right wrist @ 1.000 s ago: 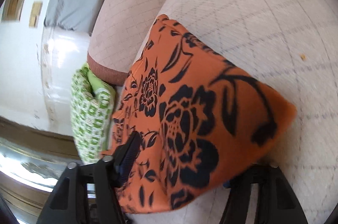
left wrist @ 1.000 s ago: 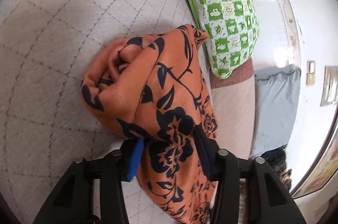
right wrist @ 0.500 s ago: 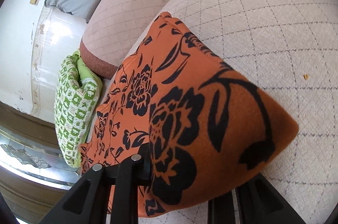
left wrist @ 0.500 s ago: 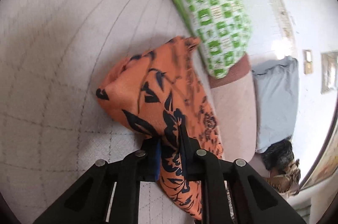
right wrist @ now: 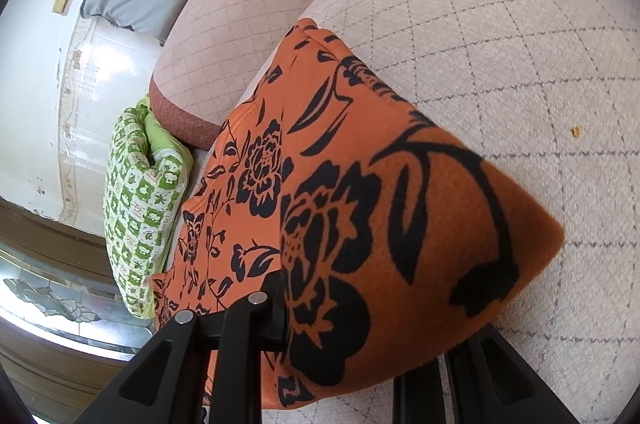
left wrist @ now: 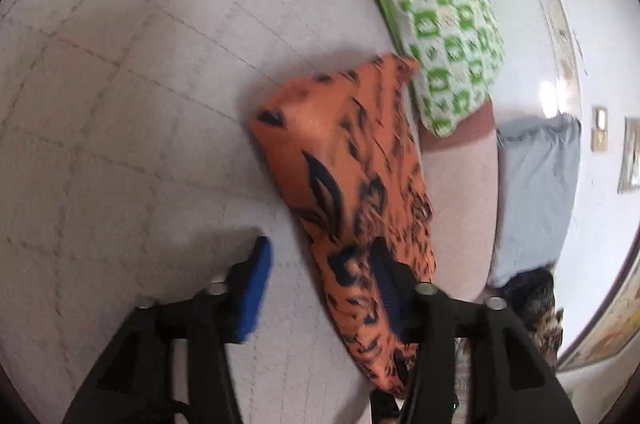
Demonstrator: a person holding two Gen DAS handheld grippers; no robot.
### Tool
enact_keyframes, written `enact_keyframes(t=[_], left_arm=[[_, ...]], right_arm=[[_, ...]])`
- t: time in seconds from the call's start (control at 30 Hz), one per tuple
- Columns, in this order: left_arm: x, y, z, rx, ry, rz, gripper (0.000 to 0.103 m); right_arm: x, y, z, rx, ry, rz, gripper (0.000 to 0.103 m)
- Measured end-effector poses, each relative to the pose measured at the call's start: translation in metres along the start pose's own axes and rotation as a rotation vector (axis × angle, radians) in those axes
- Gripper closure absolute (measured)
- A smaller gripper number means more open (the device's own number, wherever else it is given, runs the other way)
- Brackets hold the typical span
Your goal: Fold small clothes
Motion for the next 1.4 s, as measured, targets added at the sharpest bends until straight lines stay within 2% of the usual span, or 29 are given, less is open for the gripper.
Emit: enact_keyframes(t=[0.07,0.13,0.23,0.37,0.5,0.53,0.57,0.6,0.67,0.7,0.77,0.9,1.07,1.4], left_arm=[[-0.002,-0.005,-0.006,-0.016,-0.008,-0.003,0.030],[-0.003,-0.005,-0.007,-0.004,0.005,-0.034,0.030],[-0.007,0.005,-0.012,0.006,0.020,-0.108,0.030],[-0.020,0.022,-0.024,-0.012,0.055,-0.180,0.024],[-0.026,0.026,-0.031,-0.045,0.089,-0.215,0.025],[-0.028,0.027,-0.031,-0.051,0.090,-0.214,0.041],[-0.031,0.029,-0.029,-0.049,0.095,-0.201,0.066],[-0.034,0.032,-0.024,-0.030,0.104,-0.181,0.078],[-0.034,0.036,-0.013,0.021,0.049,-0.160,0.082],[-0.034,0.037,-0.014,0.020,0.045,-0.152,0.083],[-0.031,0.037,-0.020,-0.018,0.042,-0.147,0.087],[-0.022,0.035,-0.035,-0.077,0.009,-0.155,0.088],[-0.006,0.025,-0.050,-0.146,-0.013,-0.164,0.089],[0.022,-0.008,-0.026,-0.166,0.022,-0.127,0.089]], right_arm=[[0.000,0.000,0.000,0.000,-0.001,-0.001,0.078],[0.000,0.000,0.000,0.003,-0.006,-0.004,0.078],[-0.001,0.000,0.001,0.007,-0.011,-0.003,0.078],[-0.002,0.002,0.003,0.012,-0.015,0.005,0.078],[-0.004,0.005,0.004,0.029,-0.012,0.018,0.078],[-0.004,0.005,0.004,0.033,-0.008,0.021,0.078],[-0.004,0.005,0.004,0.037,-0.004,0.023,0.078],[-0.003,0.006,0.004,0.041,0.003,0.023,0.079],[-0.001,0.005,0.006,0.050,0.007,0.015,0.081],[0.002,0.005,0.009,0.068,0.002,-0.001,0.082],[0.009,0.003,0.019,0.122,-0.018,-0.036,0.083],[0.024,-0.004,0.039,0.229,-0.054,-0.102,0.085],[0.034,-0.016,0.056,0.361,-0.150,-0.155,0.085],[0.062,-0.044,0.034,0.341,-0.151,-0.142,0.085]])
Point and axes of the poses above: each gripper's, at about its wrist camera, not at the fingertips, and x roughly against the way its jaws point, z to its left, y to its top, the point moved 5 cm from there along -x, roughly the way its jaws point, and after that the axes turned 10 degrees about z, right-handed, at the moved point
